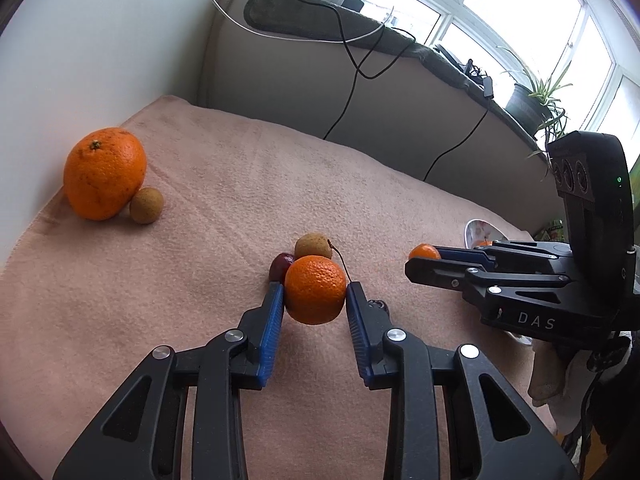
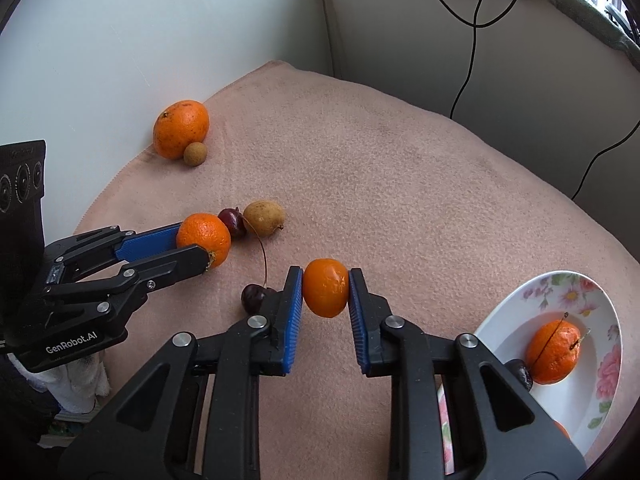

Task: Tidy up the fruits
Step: 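Grasp the medium tangerine with the left gripper while the right gripper grasps the small tangerine, then carry both tangerines over the white floral plate and lower them in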

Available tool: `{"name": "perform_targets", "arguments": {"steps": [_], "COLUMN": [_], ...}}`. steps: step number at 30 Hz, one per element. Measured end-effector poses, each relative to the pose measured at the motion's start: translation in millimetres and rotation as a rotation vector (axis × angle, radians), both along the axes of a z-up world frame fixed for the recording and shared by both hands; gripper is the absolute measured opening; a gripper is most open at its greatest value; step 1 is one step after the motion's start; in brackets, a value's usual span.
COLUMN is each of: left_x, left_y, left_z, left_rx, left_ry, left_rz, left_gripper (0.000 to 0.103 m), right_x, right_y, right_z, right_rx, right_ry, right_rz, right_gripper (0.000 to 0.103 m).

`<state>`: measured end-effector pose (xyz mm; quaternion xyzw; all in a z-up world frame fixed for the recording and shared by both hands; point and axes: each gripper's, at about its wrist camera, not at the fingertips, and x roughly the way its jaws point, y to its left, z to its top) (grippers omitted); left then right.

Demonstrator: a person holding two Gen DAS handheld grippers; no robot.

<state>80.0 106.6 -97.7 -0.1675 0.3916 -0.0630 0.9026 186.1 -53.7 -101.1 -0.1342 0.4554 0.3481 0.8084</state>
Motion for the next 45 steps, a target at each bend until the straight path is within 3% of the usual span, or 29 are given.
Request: {"name": "perform_targets", "arguments": {"steps": [24, 35, 45], "left_x": [-11, -3, 9], "left_y": [-42, -78, -119], "left_z": [40, 46, 42], "left_rx": [0.020, 0.013, 0.002], "left_ry": [-0.081, -0.093, -0.079], "left_rz": [-0.067, -0.137, -0.219], "left_gripper": [0.030, 0.030, 0.030], "right_x": [-34, -35, -29], "right_y": [-59, -118, -180], "right_z": [54, 83, 87], "right_rx": [0.105, 0.151, 0.147], "right_ry": [-0.089, -0.142, -0.151], "right_rz": [-0.043, -0.140, -0.258], "right_gripper": [0.023, 0.023, 0.023]}}
